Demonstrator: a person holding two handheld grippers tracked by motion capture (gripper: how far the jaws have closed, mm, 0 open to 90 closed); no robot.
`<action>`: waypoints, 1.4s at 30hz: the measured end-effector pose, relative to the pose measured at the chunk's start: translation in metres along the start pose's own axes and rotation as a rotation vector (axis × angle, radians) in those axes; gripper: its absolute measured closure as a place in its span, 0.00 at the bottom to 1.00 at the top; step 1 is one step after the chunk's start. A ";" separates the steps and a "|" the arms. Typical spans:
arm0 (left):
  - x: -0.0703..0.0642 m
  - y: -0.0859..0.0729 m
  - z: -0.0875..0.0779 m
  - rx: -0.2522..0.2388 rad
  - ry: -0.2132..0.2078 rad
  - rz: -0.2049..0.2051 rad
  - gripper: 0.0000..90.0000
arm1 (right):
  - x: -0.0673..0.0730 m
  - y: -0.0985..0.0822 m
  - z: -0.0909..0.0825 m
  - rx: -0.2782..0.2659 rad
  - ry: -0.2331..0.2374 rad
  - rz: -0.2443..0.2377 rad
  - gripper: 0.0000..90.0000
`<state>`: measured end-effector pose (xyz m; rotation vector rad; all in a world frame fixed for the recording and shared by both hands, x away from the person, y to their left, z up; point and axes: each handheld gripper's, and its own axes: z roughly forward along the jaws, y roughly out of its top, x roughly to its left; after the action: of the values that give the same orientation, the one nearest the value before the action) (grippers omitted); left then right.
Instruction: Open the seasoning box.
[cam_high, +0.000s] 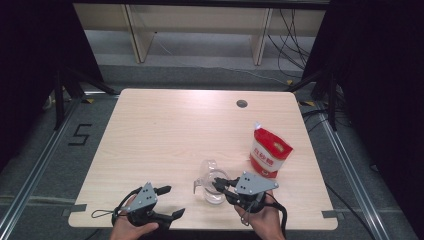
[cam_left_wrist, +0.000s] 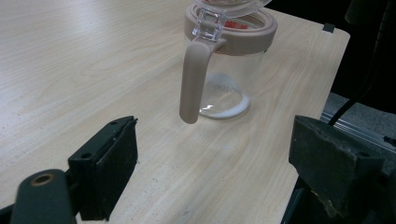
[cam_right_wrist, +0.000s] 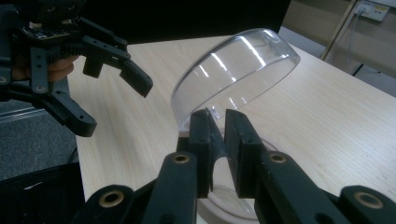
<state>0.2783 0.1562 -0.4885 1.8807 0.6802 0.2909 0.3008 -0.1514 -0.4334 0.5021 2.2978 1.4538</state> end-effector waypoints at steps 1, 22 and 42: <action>0.000 0.000 0.000 -0.004 -0.007 0.001 0.17 | 0.001 0.001 0.001 -0.001 0.001 0.002 0.91; 0.000 0.000 0.003 -0.001 -0.004 0.026 0.17 | 0.008 0.008 0.016 0.004 0.025 -0.063 0.90; 0.001 0.002 0.003 -0.001 0.003 0.028 0.17 | -0.028 -0.023 -0.017 -0.062 -0.117 0.065 0.67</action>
<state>0.2809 0.1539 -0.4877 1.8899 0.6562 0.3117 0.3150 -0.1874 -0.4445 0.6318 2.1573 1.4803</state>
